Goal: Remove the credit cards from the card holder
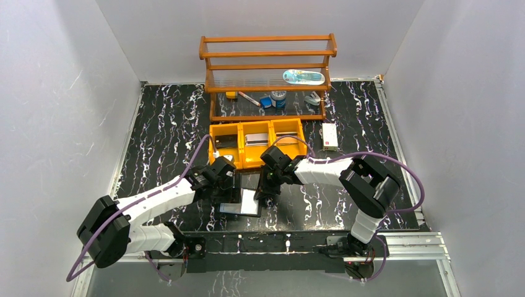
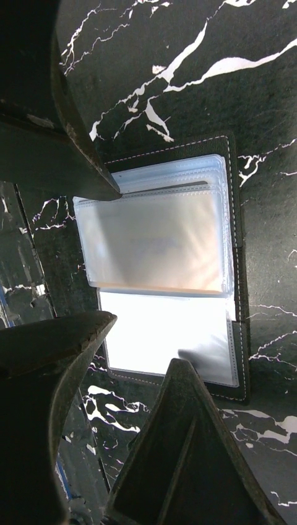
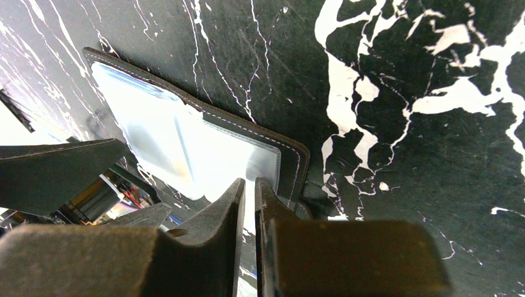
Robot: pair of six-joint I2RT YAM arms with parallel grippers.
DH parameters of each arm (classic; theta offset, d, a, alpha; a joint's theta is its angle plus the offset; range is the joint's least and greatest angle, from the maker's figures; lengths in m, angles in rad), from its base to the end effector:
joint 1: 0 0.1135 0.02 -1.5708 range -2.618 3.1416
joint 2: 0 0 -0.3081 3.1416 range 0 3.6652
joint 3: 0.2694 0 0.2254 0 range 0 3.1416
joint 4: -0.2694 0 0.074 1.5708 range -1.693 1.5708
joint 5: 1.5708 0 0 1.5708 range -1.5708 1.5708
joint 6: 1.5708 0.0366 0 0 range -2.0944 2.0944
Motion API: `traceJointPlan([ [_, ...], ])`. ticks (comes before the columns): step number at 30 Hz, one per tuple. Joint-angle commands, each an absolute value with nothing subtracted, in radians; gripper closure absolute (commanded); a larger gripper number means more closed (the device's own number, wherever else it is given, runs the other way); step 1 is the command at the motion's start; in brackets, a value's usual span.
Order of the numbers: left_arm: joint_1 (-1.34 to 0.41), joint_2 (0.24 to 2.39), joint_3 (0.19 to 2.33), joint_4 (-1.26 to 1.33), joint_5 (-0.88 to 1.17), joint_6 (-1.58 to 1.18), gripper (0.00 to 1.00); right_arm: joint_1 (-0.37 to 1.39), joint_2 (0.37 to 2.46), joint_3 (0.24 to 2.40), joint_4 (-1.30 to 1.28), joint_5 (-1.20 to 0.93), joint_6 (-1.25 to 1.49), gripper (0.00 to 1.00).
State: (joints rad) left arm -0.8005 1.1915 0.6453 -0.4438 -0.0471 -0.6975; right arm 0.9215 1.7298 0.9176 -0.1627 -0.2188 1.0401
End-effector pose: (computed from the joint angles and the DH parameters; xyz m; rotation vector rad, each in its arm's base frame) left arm 0.1289 -0.1304 0.2457 0.1175 2.6397 -0.4921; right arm 0.1892 0.2624 0.2105 0.0730 2.8502 0.9013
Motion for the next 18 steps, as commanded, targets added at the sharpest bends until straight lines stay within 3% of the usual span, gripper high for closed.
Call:
traceJointPlan([
  [1, -0.798, 1.19, 0.669, -0.476, -0.064, -0.684, 0.35, 0.925, 1.735, 0.89, -0.206, -0.198, 1.014, 0.8],
  [18, -0.798, 1.212, 0.637, -0.394, 0.028, -0.685, 0.39, 0.925, 1.735, 0.888, -0.202, -0.198, 1.015, 0.8],
])
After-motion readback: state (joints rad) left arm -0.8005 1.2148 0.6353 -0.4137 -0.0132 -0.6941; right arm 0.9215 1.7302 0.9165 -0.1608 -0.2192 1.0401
